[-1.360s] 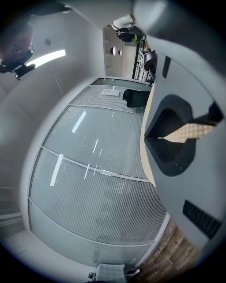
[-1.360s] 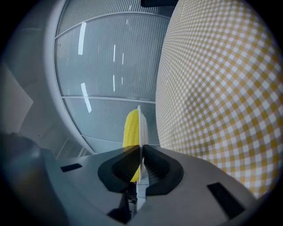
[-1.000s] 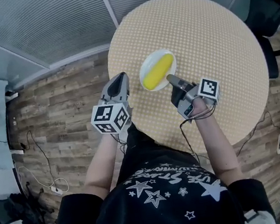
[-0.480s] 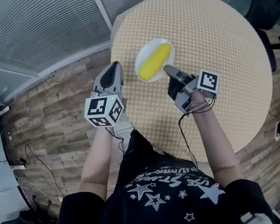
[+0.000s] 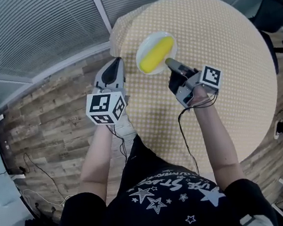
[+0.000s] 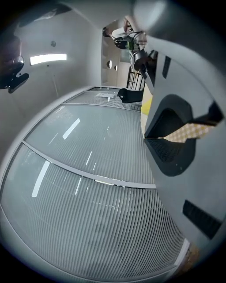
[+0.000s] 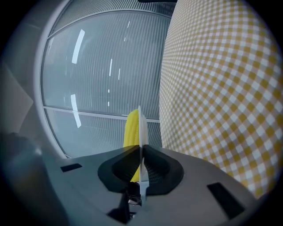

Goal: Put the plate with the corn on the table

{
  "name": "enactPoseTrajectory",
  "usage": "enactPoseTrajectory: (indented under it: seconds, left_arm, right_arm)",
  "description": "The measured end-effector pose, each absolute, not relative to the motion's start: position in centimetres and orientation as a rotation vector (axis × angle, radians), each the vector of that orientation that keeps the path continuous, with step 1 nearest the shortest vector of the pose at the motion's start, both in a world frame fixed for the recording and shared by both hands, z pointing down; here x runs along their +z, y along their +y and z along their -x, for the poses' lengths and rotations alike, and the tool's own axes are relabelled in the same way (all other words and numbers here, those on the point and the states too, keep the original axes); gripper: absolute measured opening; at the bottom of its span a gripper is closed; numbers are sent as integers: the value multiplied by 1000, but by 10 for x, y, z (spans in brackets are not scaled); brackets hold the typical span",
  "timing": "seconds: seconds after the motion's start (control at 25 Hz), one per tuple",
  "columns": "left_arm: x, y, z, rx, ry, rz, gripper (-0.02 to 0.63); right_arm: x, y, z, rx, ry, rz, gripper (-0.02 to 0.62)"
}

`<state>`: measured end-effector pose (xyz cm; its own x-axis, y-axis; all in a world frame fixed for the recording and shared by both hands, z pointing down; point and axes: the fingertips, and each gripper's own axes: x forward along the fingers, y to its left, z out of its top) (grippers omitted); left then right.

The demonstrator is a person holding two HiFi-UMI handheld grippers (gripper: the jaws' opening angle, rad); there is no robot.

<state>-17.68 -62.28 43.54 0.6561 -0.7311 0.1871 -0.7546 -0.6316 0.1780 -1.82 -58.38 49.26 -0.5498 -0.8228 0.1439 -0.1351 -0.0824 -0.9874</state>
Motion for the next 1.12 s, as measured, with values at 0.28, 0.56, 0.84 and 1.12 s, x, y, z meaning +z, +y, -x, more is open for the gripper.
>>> enactPoseTrajectory:
  seconds: [0.28,0.56,0.84,1.12]
  left_arm:
    - [454,-656,170,166,-1186,-2620,11]
    - [470,-700,163,158,-1207,-2604,11]
    - [480,-682,159,165,-1194,-2602,11]
    - [493,-680,147,180,-1175,-2593,11]
  right_arm:
    - [513,-631,11,-1665,1654,1066,40]
    - [540,-686,3,-1689,1635,1060,40]
    - [550,-685,-4,-1687,1632,1100,40]
    - [565,-695,-6,-1715,1598,1089,40]
